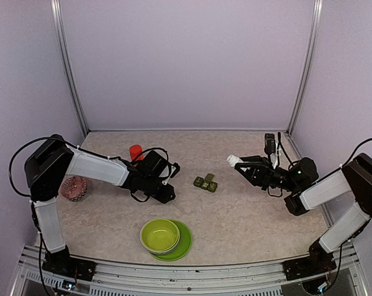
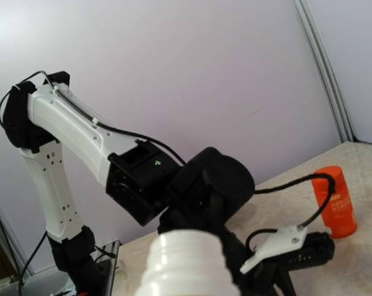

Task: Sort the pills into containers
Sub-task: Pick up the lid of the pill bottle from the center of the board.

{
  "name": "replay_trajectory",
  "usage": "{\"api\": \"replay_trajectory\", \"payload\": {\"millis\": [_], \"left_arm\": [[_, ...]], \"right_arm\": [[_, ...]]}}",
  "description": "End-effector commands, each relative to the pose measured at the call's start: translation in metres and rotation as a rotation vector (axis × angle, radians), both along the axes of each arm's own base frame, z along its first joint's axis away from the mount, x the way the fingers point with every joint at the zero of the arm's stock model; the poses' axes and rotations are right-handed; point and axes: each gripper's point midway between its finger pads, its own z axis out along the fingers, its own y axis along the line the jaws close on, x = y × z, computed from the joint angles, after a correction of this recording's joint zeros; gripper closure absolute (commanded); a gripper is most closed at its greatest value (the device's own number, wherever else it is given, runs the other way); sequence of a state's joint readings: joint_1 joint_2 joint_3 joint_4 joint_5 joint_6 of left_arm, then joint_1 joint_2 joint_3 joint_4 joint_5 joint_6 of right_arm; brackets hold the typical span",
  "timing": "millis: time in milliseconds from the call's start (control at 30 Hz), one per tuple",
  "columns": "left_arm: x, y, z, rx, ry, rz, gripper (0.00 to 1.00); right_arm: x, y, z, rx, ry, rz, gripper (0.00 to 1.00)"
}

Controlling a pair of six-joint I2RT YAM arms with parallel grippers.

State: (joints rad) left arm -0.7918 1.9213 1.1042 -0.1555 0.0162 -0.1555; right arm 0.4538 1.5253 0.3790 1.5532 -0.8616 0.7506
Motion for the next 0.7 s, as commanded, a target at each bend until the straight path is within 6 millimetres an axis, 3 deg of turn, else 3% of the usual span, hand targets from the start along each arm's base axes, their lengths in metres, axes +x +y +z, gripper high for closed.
{"api": "replay_trajectory", "payload": {"millis": [0, 500, 667], "left_arm": [[-0.001, -0.014, 0.025, -0.105, -0.024, -0.050, 0.84], [-0.040, -0.064, 0.155, -0.505, -0.098, -0.287, 0.83], [-0.056, -0.076, 0.181, -0.602, -0.087, -0.352, 0.83]], "right_arm": [[-0.001, -0.002, 0.018, 0.032, -0.123, 0.002, 0.79], [0.011, 0.014, 0.001, -0.042, -0.089, 0.010, 0.81], [0.010, 0.021, -0.002, -0.066, -0.097, 0.005, 0.81]]}}
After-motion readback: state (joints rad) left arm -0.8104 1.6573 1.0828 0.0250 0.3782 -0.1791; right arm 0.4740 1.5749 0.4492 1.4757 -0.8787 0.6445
